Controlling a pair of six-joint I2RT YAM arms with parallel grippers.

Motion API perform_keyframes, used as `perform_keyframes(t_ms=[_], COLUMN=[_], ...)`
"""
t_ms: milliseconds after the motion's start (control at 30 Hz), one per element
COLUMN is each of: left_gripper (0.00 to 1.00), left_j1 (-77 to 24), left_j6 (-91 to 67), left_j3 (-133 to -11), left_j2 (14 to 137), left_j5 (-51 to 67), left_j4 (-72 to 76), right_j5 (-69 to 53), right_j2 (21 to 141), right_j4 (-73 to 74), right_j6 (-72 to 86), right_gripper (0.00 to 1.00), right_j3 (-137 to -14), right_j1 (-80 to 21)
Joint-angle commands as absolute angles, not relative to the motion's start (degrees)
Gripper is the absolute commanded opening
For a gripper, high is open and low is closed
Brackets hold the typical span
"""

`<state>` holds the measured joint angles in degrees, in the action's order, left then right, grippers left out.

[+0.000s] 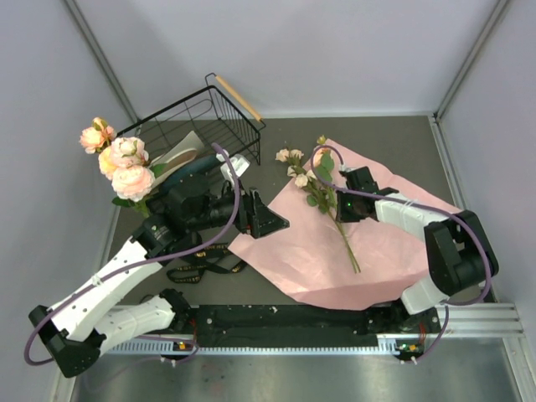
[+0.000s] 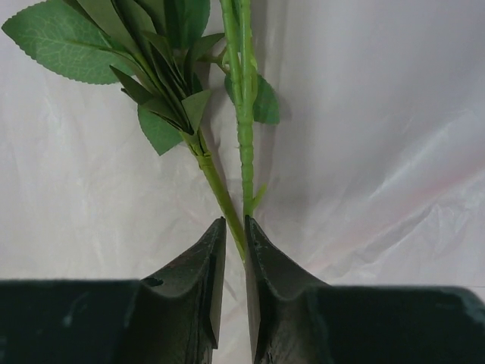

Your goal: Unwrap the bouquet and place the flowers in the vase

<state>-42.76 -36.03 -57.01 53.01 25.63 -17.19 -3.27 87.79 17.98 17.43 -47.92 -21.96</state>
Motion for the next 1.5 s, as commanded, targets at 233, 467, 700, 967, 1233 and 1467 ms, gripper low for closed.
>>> perform_keyframes(t_ms=[233, 467, 700, 967, 1233, 1467], left_gripper=[0.86, 0.86, 0.87, 0.87, 0.86, 0.87], left_j1=[-43.68, -44.03, -44.12, -44.12, -44.12, -44.12], left_j6=[-34.89, -34.80, -34.54, -34.63, -34.54, -34.37], left_j3=[-60.20, -60.38, -60.47, -60.29, -60.21, -60.12], left_j2=[53.09, 53.79, 53.44, 53.26, 53.00, 52.65], left_j5=[23.91, 23.91, 23.65, 23.73, 23.82, 23.47], left_j4=[-16.96, -17.05, -17.49, -17.58, -17.93, -18.11], right_j5=[-1.67, -0.97, -0.27, 2.81, 5.17, 7.03], right_j2=[87.63, 88.41, 89.56, 88.77, 88.86, 85.35], right_j4=[15.91, 16.26, 16.43, 17.14, 17.49, 18.02], right_j6=[15.03, 14.85, 14.94, 15.03, 15.03, 14.68], right_gripper=[0.00, 0.28, 0.26, 0.24, 0.22, 0.28], right_j3=[-50.63, -50.62, -51.15, -50.54, -50.27, -48.70], right_j1=[-21.80, -21.88, -21.88, -21.80, -22.23, -22.94])
